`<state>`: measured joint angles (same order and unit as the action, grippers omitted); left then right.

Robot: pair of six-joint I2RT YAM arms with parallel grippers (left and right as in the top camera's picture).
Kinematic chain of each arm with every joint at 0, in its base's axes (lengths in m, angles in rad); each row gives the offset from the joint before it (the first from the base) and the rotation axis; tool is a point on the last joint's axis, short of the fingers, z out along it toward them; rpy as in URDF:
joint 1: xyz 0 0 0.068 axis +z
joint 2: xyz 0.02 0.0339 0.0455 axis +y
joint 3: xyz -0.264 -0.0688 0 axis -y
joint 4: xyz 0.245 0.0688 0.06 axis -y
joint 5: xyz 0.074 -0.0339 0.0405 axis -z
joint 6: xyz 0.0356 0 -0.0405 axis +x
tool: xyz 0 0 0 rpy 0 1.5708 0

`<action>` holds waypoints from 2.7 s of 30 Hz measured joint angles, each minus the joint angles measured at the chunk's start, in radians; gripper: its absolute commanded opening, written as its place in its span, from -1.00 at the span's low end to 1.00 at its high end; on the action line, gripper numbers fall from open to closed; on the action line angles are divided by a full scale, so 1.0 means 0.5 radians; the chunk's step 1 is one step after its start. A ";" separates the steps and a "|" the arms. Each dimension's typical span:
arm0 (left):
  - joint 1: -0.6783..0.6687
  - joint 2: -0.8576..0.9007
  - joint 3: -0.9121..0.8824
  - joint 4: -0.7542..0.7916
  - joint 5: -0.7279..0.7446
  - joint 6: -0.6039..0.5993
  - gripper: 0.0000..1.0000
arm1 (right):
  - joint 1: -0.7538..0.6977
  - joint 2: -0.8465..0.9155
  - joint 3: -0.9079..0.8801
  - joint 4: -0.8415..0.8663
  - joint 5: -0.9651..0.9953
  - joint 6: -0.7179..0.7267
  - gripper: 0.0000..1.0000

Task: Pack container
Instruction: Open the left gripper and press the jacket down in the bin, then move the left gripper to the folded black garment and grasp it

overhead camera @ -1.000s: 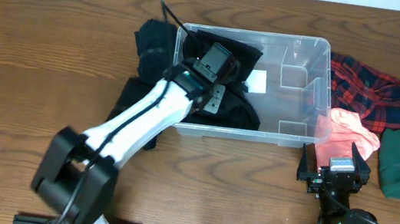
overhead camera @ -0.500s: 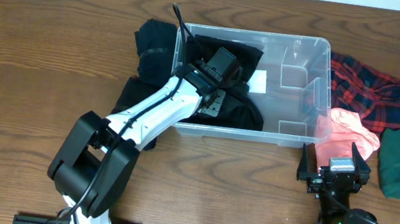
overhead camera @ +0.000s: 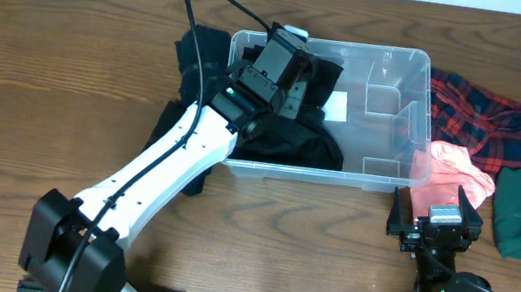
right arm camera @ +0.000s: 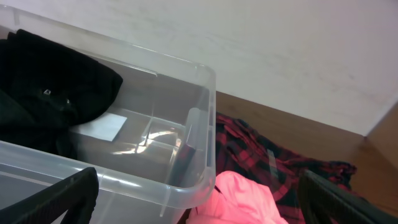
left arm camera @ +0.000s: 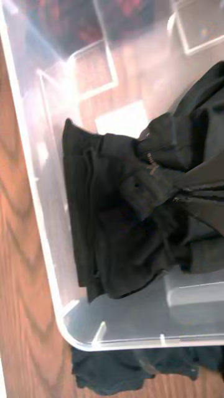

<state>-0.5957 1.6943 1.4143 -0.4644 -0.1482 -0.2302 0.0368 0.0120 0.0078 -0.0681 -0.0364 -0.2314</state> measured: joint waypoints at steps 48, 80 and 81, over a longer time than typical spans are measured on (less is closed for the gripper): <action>0.600 -0.280 0.007 -0.816 -0.402 0.083 0.84 | 0.000 0.000 0.000 0.001 0.000 0.000 0.98; 1.211 -0.050 -0.341 -0.917 0.463 0.420 0.96 | 0.000 0.000 0.000 0.000 0.000 0.000 0.99; 1.211 -0.024 -0.346 -0.913 0.478 0.425 0.96 | 0.000 0.000 0.000 0.000 0.000 0.000 0.99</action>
<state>0.0097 1.6825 1.2411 -0.9211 0.0910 -0.0177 0.0368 0.0120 0.0078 -0.0681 -0.0364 -0.2314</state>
